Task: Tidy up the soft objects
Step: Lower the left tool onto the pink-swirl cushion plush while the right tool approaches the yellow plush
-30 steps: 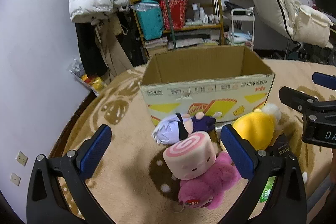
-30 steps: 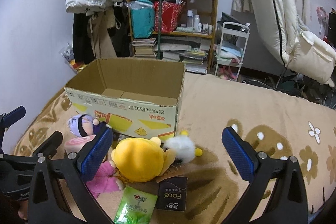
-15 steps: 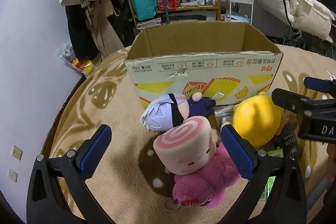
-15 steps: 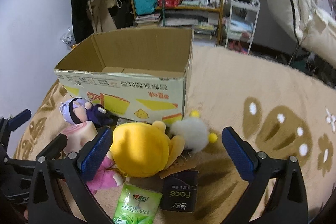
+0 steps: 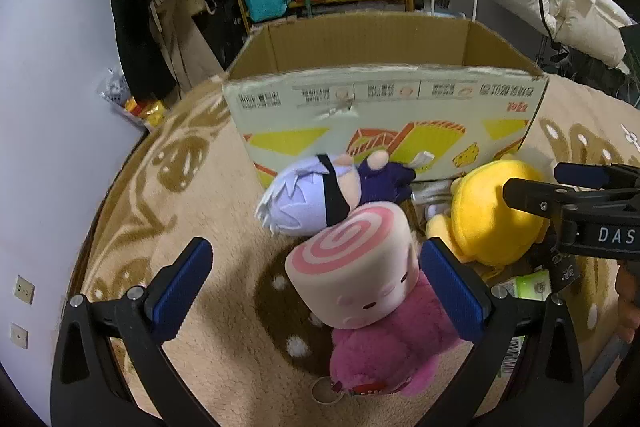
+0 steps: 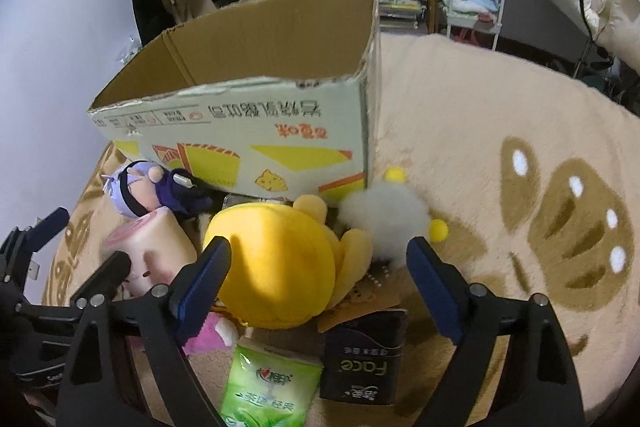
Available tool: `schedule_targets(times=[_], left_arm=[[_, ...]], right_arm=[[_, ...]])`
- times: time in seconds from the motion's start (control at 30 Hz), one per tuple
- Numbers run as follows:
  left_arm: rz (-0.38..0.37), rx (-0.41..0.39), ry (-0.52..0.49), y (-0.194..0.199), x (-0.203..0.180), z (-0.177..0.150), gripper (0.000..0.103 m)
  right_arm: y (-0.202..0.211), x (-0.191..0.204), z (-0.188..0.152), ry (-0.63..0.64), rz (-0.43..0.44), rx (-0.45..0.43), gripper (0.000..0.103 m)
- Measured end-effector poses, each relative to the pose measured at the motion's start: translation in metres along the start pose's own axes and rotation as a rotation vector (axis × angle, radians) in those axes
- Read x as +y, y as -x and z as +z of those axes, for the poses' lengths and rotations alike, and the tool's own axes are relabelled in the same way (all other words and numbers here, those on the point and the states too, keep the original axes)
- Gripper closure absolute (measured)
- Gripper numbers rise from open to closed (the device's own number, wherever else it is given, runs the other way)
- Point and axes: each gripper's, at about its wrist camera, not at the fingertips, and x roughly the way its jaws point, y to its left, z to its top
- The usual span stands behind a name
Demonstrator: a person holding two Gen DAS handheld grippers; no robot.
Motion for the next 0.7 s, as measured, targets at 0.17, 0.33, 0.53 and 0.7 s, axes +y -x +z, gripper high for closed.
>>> schedule_targets(times=[0.17,0.33,0.53,0.7], left_arm=[[-0.004,0.044,-0.001,-0.012,-0.001,-0.002,0.0],[-0.01,0.077,0.01,-0.022,0.002,-0.004,0.0],[-0.02,0.095,0.031,-0.026,0.008,-0.005,0.0],[-0.019,0.096,0.024,-0.027,0.008,-0.006,0.001]], right_arm=[[-0.012,0.008,-0.003,0.013,0.025,0.032,0.01],[-0.02,0.012,-0.003,0.022,0.02,0.047,0.01],[-0.023,0.011,-0.003,0.021,0.016,0.043,0.01],[-0.023,0.009,-0.001,0.024,0.01,0.045,0.009]])
